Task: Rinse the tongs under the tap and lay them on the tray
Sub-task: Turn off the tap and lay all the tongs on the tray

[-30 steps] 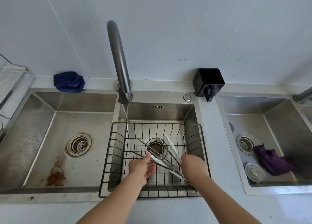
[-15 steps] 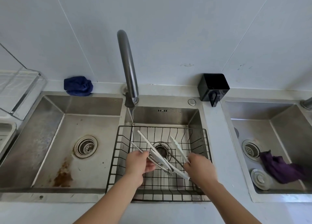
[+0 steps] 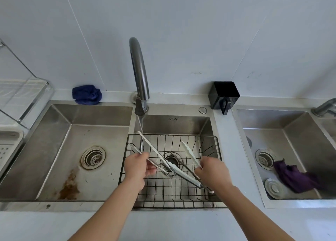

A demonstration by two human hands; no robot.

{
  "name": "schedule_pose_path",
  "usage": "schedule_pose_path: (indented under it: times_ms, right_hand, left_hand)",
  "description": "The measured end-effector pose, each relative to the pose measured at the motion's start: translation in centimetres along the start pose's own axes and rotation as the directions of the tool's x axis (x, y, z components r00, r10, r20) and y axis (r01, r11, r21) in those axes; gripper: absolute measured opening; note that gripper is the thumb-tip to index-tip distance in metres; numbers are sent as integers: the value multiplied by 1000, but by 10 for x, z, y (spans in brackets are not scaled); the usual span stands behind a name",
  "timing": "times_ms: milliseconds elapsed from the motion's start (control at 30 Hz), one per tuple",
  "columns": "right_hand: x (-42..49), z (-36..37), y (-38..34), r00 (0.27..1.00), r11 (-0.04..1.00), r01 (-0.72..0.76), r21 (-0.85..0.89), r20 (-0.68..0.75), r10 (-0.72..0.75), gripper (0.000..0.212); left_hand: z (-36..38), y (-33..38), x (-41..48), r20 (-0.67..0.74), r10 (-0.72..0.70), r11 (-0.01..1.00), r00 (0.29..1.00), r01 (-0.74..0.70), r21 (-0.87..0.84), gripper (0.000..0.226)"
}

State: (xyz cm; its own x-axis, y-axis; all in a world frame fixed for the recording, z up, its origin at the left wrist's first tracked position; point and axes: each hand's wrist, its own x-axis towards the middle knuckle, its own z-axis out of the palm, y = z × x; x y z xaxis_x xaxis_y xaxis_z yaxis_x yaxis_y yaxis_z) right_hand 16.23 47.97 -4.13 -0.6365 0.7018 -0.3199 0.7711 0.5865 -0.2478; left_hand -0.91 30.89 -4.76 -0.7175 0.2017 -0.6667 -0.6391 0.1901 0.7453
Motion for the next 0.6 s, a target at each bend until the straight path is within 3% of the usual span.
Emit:
schedule_pose_path:
  times_ms: [333, 600]
  right_hand:
    - [-48, -15, -31, 980, 991, -94, 98, -164, 109, 21]
    - [-75, -20, -106, 978, 987, -44, 152, -195, 74, 15]
  left_hand:
    - [-62, 39, -12, 95, 82, 997, 992, -82, -8, 10]
    - [-140, 63, -11, 66, 123, 992, 990, -123, 3, 10]
